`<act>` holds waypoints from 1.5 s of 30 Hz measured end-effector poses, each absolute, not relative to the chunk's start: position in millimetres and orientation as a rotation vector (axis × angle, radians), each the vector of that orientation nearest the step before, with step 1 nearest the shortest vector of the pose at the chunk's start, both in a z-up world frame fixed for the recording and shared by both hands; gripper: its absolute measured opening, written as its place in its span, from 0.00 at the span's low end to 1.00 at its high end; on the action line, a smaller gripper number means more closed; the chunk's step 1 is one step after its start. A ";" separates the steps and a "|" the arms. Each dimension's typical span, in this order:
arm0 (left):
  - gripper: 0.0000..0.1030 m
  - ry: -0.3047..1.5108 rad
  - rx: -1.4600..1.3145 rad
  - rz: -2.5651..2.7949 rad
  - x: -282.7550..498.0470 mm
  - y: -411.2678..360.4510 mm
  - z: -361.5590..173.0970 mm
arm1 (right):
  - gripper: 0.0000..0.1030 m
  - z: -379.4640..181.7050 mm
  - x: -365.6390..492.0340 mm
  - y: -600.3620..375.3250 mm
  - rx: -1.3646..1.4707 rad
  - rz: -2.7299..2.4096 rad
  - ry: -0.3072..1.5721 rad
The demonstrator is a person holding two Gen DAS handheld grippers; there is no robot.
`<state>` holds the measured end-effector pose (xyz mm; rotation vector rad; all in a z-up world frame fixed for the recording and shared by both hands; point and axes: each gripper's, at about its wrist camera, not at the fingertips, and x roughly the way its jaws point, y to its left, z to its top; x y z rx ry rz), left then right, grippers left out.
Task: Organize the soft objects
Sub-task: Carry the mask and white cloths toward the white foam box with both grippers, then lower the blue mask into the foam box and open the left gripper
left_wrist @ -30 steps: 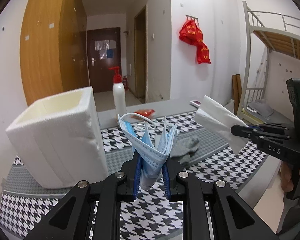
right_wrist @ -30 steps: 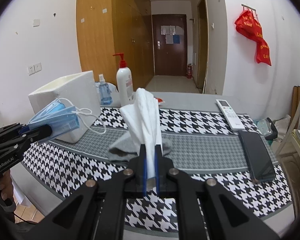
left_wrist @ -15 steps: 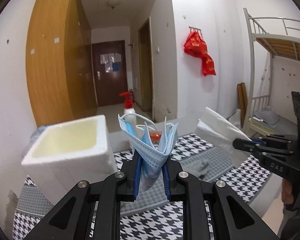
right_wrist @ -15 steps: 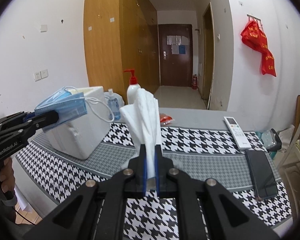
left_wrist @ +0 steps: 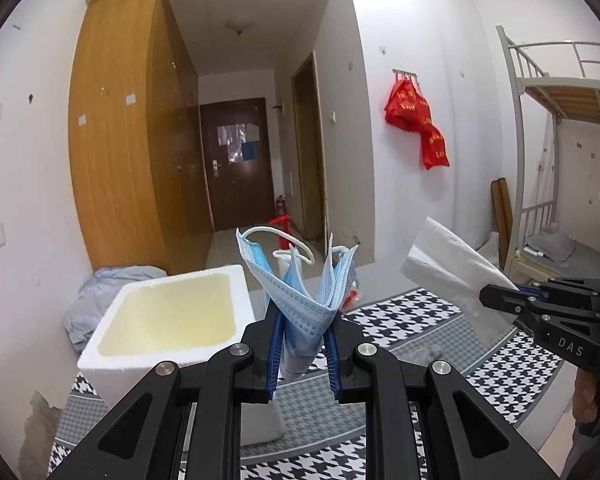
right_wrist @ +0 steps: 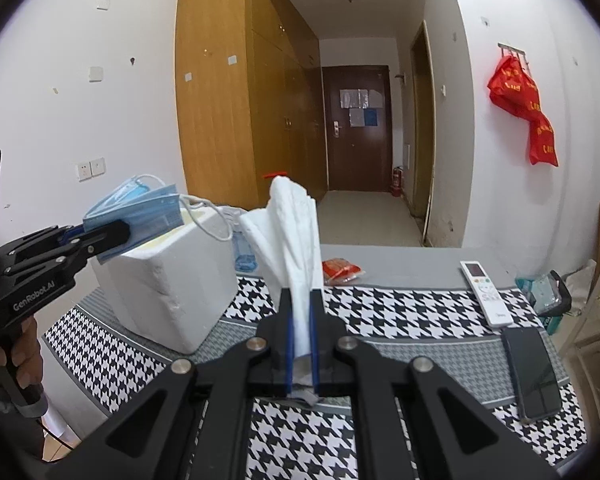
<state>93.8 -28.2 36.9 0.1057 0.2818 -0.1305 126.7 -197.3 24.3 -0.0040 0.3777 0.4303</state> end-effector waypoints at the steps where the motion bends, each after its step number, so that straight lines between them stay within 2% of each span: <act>1: 0.20 0.283 0.101 -0.126 95.4 -25.9 37.6 | 0.09 24.9 127.0 -195.9 -0.003 0.433 0.375; 29: 0.20 0.264 0.058 0.028 104.0 24.7 48.6 | 0.09 42.3 152.3 -135.2 -0.013 0.592 0.361; 45: 0.20 0.315 0.020 0.057 125.4 56.1 43.9 | 0.09 46.3 159.5 -102.7 -0.038 0.641 0.362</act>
